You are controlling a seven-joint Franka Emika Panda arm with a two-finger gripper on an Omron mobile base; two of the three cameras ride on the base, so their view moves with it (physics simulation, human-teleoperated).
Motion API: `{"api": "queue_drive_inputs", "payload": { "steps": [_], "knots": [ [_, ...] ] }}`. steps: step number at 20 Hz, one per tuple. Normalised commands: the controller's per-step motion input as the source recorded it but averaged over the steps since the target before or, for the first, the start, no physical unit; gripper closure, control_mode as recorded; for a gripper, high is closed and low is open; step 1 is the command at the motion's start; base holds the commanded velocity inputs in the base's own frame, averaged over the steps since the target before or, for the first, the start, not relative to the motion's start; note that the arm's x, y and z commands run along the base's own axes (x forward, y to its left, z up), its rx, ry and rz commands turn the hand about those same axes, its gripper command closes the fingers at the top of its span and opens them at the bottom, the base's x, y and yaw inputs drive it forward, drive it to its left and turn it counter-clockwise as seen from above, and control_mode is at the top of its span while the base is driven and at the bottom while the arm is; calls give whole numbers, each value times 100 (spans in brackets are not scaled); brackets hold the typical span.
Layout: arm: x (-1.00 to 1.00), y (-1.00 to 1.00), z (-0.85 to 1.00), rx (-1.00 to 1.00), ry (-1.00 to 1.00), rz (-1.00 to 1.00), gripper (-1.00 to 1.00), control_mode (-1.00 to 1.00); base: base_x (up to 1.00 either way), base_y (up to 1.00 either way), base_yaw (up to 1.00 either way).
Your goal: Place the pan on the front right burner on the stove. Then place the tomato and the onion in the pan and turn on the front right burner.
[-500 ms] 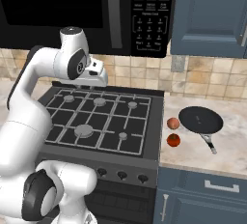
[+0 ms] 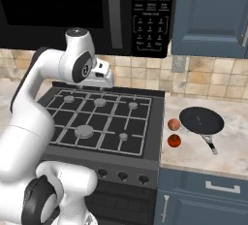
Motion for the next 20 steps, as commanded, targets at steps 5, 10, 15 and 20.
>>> {"api": "queue_drive_inputs", "payload": {
  "steps": [5,10,15,20],
  "knots": [
    [-1,-47,0,0,-2,-2,-100,-100,0,0,0],
    [0,-60,0,2,0,-4,-100,-100,0,0,0],
    [0,-64,0,0,0,-3,-100,-100,0,0,0],
    [0,-61,0,0,0,-1,-100,-100,0,0,0]
  ]
}}
